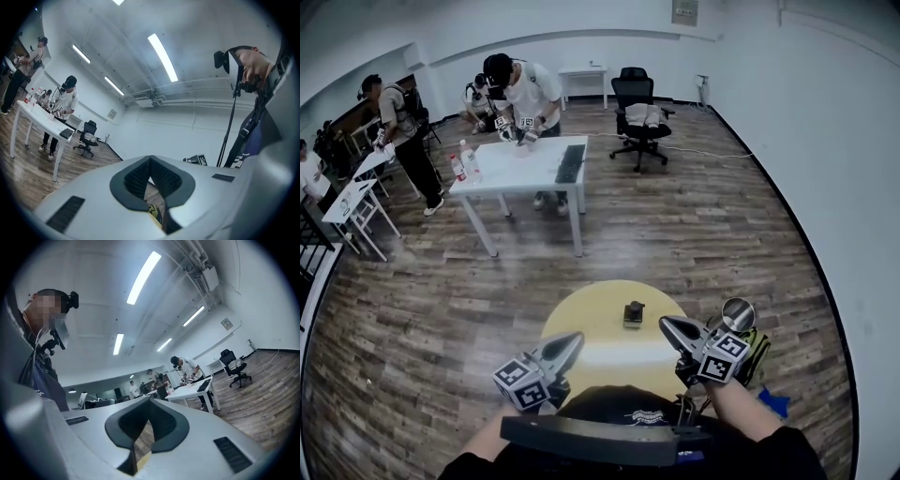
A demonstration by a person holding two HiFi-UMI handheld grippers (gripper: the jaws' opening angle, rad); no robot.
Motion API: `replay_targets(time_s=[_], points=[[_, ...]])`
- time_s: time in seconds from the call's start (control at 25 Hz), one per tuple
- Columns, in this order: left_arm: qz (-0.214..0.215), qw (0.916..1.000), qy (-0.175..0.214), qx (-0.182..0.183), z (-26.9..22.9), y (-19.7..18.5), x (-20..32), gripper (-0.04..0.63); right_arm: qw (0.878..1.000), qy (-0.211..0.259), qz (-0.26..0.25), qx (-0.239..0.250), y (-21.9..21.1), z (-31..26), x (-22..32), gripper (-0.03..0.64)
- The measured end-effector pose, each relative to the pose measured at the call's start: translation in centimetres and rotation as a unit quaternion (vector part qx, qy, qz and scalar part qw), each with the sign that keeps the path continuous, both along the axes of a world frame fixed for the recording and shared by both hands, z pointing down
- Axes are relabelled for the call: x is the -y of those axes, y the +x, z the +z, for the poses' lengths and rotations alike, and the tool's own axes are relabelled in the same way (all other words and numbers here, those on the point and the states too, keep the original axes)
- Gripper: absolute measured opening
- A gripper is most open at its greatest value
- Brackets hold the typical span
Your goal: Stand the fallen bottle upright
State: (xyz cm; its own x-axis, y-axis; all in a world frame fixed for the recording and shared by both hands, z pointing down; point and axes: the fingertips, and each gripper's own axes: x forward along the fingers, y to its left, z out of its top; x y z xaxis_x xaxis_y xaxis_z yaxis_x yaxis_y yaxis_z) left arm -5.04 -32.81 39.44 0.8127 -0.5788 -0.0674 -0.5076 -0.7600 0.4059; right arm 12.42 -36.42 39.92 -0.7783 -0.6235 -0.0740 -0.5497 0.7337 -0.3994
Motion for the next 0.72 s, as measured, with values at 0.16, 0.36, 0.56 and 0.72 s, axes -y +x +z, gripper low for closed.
replay_targets(time_s=[0.16, 0.36, 0.56, 0.72], points=[[0.001, 1.0000, -0.003, -0.002, -0.1, -0.3, 0.2, 0.023, 1.000, 0.006, -0.008, -0.014, -0.7, -0.3, 0.1, -0.011], [0.002, 1.0000, -0.001, -0.001, 0.5, -0.6, 0.0, 0.023, 1.000, 0.008, -0.011, -0.022, -0.8, 0.0, -0.1, -0.011], [0.000, 1.0000, -0.001, 0.000, 0.4, -0.7, 0.0, 0.023, 0.999, 0.015, -0.018, -0.033, -1.2, 0.0, -0.2, -0.011], [0.001, 1.0000, 0.000, 0.000, 0.7, -0.5, 0.2, 0.023, 0.999, 0.018, -0.021, -0.036, -1.1, 0.1, 0.1, -0.011]])
